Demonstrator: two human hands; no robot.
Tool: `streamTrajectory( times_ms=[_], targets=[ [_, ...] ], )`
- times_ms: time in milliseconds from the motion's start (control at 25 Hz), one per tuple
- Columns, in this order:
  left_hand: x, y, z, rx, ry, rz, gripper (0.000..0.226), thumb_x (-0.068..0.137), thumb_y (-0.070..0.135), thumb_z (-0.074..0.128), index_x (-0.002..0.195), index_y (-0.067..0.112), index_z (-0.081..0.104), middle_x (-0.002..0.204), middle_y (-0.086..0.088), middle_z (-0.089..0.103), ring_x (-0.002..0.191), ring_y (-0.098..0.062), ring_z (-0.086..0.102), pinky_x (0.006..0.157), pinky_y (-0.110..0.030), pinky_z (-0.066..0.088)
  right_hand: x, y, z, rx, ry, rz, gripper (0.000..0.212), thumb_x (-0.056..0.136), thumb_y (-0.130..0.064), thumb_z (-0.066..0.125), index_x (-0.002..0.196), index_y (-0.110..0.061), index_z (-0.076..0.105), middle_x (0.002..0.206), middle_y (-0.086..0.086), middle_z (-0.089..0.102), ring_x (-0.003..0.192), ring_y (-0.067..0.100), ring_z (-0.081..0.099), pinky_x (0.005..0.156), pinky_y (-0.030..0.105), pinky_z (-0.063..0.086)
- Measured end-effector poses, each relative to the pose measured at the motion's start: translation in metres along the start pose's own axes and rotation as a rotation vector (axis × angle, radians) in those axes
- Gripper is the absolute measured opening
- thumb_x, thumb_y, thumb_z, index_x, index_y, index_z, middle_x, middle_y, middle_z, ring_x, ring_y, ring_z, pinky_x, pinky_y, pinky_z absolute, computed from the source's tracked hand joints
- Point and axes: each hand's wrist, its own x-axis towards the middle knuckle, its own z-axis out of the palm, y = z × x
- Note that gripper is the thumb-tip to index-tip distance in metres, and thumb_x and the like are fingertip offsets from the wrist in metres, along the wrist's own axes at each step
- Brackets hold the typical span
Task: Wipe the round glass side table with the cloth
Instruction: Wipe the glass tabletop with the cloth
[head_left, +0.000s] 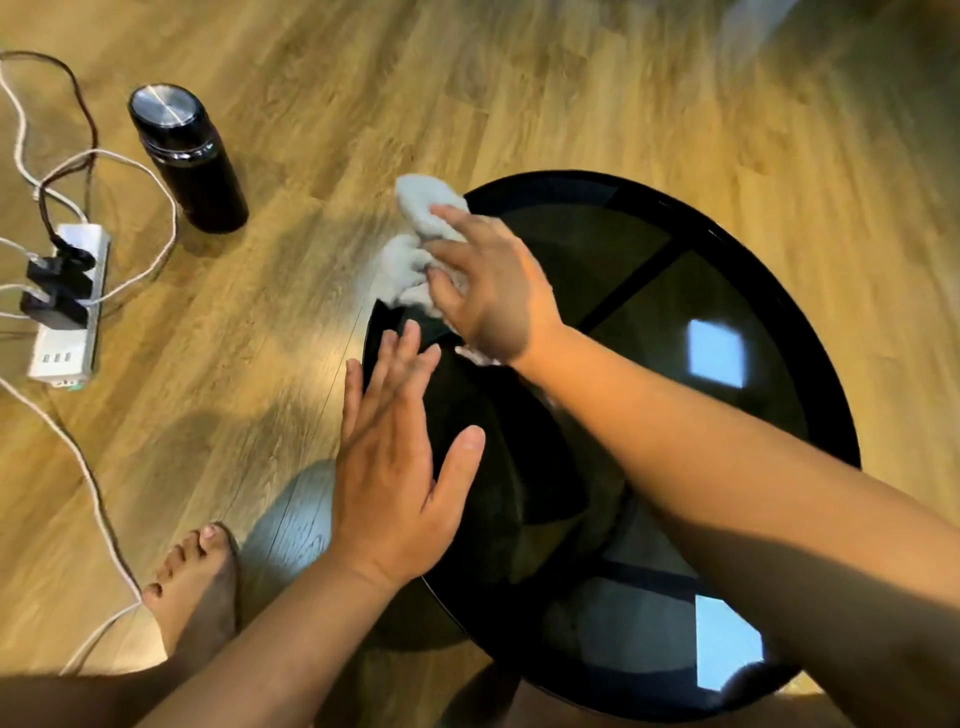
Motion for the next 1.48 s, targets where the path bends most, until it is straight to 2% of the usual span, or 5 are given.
streamTrajectory(
  times_ms=[240,400,680,1080,1480],
  targets=[
    [-0.001,0.002,-0.001,-0.005,0.015,-0.004,0.06,0.096,0.038,0.044,0.149,0.012,0.031,0.164,-0.011,0.027,0.155,-0.021,0.014,0.126,-0.034,-0.004,-0.032,0.163,-0.092,-0.124,0.058,0.903,0.025,0.096,-0.019,0.049,0.112,-0.012,0.067,0.116,0.016,0.067,0.072,0.02,0.063,0.046,0.014,0.046],
    [0.0,0.001,-0.001,-0.022,0.009,0.0,0.061,0.095,0.037,0.043,0.148,0.01,0.032,0.163,-0.011,0.029,0.155,-0.022,0.016,0.126,-0.036,-0.003,-0.028,0.13,-0.062,-0.193,0.164,0.704,0.031,0.095,-0.022,0.052,0.109,0.0,0.069,0.126,0.023,0.062,0.111,0.039,0.059,0.085,0.033,0.041],
    [-0.001,0.002,-0.002,-0.027,-0.004,-0.003,0.06,0.096,0.037,0.042,0.147,0.008,0.033,0.164,-0.011,0.026,0.155,-0.021,0.014,0.126,-0.04,-0.001,0.004,0.0,0.007,0.109,-0.01,-0.088,0.025,0.091,-0.021,0.063,0.11,-0.009,0.074,0.132,0.013,0.064,0.114,0.033,0.062,0.096,0.035,0.045],
    [-0.001,-0.002,-0.002,-0.03,-0.012,0.001,0.059,0.096,0.035,0.042,0.148,0.007,0.033,0.163,-0.01,0.026,0.155,-0.022,0.014,0.126,-0.048,0.0,-0.08,0.239,-0.116,-0.436,-0.071,0.78,0.038,0.096,-0.031,0.045,0.122,-0.013,0.066,0.118,0.029,0.061,0.107,0.047,0.06,0.089,0.047,0.051],
    [0.002,0.0,-0.001,-0.032,0.008,-0.04,0.061,0.096,0.039,0.038,0.148,0.008,0.032,0.164,-0.014,0.024,0.155,-0.024,0.012,0.126,-0.042,-0.001,-0.297,0.066,-0.103,-0.279,0.161,0.884,0.033,0.093,-0.03,0.052,0.095,-0.005,0.073,0.099,0.019,0.069,0.095,0.045,0.062,0.083,0.044,0.049]
  ],
)
